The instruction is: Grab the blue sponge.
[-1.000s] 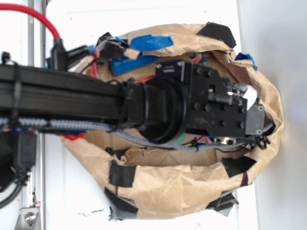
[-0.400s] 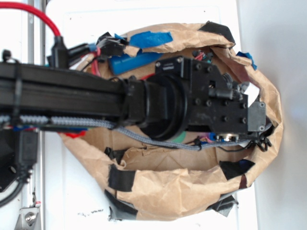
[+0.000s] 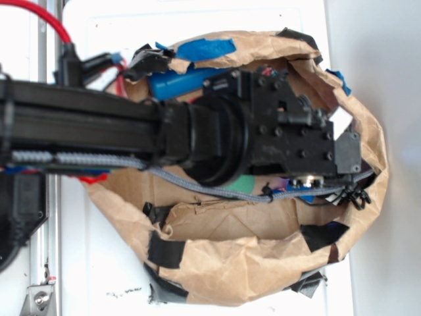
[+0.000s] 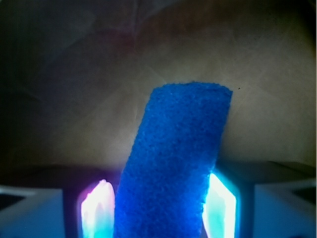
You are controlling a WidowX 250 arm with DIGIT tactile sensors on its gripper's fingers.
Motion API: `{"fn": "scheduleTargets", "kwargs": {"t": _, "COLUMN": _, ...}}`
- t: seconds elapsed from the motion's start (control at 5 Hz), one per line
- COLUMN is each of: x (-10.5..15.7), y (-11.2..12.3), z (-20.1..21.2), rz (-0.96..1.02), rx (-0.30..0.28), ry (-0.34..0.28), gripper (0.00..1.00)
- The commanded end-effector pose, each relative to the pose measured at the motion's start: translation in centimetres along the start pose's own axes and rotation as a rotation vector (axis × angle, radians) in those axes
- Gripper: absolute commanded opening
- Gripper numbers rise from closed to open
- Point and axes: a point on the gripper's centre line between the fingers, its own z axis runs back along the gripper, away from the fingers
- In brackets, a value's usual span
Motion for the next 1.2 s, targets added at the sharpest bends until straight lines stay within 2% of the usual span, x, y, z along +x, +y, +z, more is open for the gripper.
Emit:
{"fn": "scheduleTargets", "kwargs": {"t": 0.0, "x": -0.1, "y": 0.4, "z": 5.3, "rz": -0.172, "rx": -0.020, "ry": 0.129, "gripper": 0.00}}
{"fn": "scheduleTargets", "kwargs": {"t": 0.2, "x": -0.8, "y": 0.8, "z": 8.1, "rz": -0.275, "rx": -0.062, "ry": 0.223, "gripper": 0.00}}
{"fn": "scheduleTargets", "kwargs": {"t": 0.6, "x": -1.6, "y": 1.9, "z": 11.8, "rz": -0.441, "rx": 0.037, "ry": 0.275, "gripper": 0.00}}
{"fn": "scheduleTargets", "kwargs": {"t": 0.8, "x": -2.2, "y": 2.7, "z": 13.2, "rz": -0.534, "rx": 0.043, "ry": 0.252, "gripper": 0.00}}
{"fn": "scheduleTargets", "kwargs": {"t": 1.0, "x": -3.1, "y": 3.4, "z": 14.2, "rz": -0.606, "rx": 0.013, "ry": 0.198, "gripper": 0.00}}
